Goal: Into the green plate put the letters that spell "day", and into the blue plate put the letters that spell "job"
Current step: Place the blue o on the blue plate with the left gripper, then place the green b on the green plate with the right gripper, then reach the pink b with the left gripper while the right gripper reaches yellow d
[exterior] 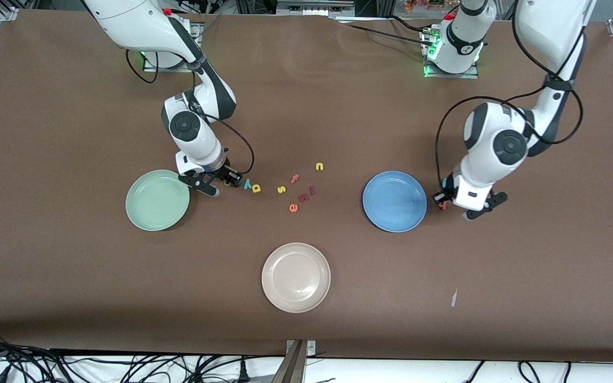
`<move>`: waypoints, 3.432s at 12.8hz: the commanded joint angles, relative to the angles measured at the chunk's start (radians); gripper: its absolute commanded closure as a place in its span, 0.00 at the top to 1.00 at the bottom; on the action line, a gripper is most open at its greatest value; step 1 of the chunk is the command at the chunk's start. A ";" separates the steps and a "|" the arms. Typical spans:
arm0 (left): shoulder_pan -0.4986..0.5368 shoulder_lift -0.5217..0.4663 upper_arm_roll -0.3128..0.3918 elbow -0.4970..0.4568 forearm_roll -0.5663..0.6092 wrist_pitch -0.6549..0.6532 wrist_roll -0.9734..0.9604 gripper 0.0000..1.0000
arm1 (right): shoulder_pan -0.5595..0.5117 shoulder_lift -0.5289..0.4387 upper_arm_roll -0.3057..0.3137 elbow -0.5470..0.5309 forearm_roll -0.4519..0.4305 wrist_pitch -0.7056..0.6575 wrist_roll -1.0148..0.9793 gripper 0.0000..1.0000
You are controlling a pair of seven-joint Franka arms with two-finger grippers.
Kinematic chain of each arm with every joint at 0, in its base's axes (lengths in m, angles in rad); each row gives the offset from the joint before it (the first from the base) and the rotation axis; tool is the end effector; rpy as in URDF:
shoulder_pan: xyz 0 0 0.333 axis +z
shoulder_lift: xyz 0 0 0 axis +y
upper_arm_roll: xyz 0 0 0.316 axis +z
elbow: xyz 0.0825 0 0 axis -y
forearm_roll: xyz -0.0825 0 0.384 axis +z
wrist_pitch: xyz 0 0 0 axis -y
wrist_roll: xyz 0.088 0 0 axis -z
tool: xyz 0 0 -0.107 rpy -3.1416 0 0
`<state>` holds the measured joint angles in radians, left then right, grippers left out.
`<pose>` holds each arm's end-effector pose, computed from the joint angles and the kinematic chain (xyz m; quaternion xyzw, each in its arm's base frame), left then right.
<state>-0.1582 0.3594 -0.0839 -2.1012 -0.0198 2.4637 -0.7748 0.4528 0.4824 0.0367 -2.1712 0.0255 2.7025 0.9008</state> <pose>0.5658 -0.1391 0.2474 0.9617 0.2732 -0.0084 0.0193 0.4995 0.2656 0.1718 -0.9756 0.2175 -0.0098 0.0266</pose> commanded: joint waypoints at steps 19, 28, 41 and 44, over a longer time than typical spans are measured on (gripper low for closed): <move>0.045 0.058 0.009 0.020 0.198 -0.003 -0.135 0.70 | -0.120 -0.252 -0.162 -0.010 -0.004 -0.325 -0.579 0.34; 0.046 0.116 0.010 0.001 0.201 0.083 -0.115 0.67 | -0.024 -0.135 -0.187 0.111 0.013 -0.303 -0.392 0.91; 0.065 0.127 0.009 -0.025 0.242 0.120 -0.135 0.45 | 0.277 0.103 -0.189 0.307 0.043 -0.219 0.355 0.90; 0.065 0.131 0.009 -0.023 0.242 0.120 -0.150 0.19 | 0.293 0.136 -0.190 0.330 0.045 -0.217 0.459 0.90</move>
<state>-0.1009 0.4938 -0.0726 -2.1172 0.1963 2.5790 -0.9006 0.7287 0.5762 -0.1404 -1.8828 0.0577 2.4853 1.2953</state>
